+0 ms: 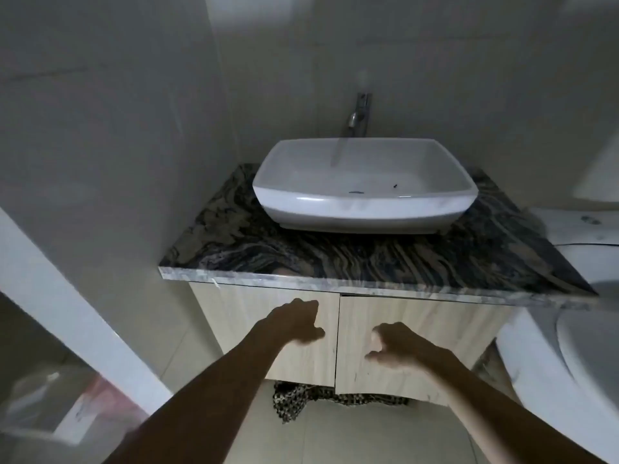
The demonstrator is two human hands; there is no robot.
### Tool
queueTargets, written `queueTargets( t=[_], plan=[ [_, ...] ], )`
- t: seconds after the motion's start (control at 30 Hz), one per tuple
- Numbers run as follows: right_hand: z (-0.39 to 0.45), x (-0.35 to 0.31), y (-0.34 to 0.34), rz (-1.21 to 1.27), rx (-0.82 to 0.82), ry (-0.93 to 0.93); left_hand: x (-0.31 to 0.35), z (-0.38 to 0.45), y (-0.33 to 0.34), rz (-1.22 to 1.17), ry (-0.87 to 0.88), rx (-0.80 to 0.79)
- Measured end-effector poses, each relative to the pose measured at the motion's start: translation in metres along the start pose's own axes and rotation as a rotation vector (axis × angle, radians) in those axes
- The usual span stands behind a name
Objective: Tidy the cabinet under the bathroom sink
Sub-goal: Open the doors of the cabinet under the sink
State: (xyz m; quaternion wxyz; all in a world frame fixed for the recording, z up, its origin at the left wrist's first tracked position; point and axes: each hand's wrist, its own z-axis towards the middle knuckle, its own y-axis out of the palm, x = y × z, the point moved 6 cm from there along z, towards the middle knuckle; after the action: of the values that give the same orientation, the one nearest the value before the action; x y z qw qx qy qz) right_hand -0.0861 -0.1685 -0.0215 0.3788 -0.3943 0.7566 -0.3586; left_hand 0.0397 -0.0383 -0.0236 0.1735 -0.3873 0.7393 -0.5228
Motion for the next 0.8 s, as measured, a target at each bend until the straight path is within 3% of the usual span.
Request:
queueTargets(
  t=[0.13,0.27,0.4,0.5,0.8],
  plan=[
    [0.052,-0.008,0.032,-0.151,0.190,-0.116,-0.024,0.037,0.054,-0.033,-0.079,0.198],
    [0.102,-0.031,0.047,-0.324,0.611,-0.270,-0.036,0.076,0.092,-0.078,-0.124,0.546],
    [0.143,-0.040,0.060,-0.431,0.810,-0.244,-0.038,0.103,0.131,-0.145,-0.130,0.752],
    [0.149,-0.047,0.064,-0.458,0.943,-0.202,-0.038,0.119,0.154,-0.224,-0.114,0.837],
    [0.149,-0.074,0.060,-0.583,1.111,-0.100,-0.034,0.131,0.180,-0.274,-0.057,0.916]
  ],
)
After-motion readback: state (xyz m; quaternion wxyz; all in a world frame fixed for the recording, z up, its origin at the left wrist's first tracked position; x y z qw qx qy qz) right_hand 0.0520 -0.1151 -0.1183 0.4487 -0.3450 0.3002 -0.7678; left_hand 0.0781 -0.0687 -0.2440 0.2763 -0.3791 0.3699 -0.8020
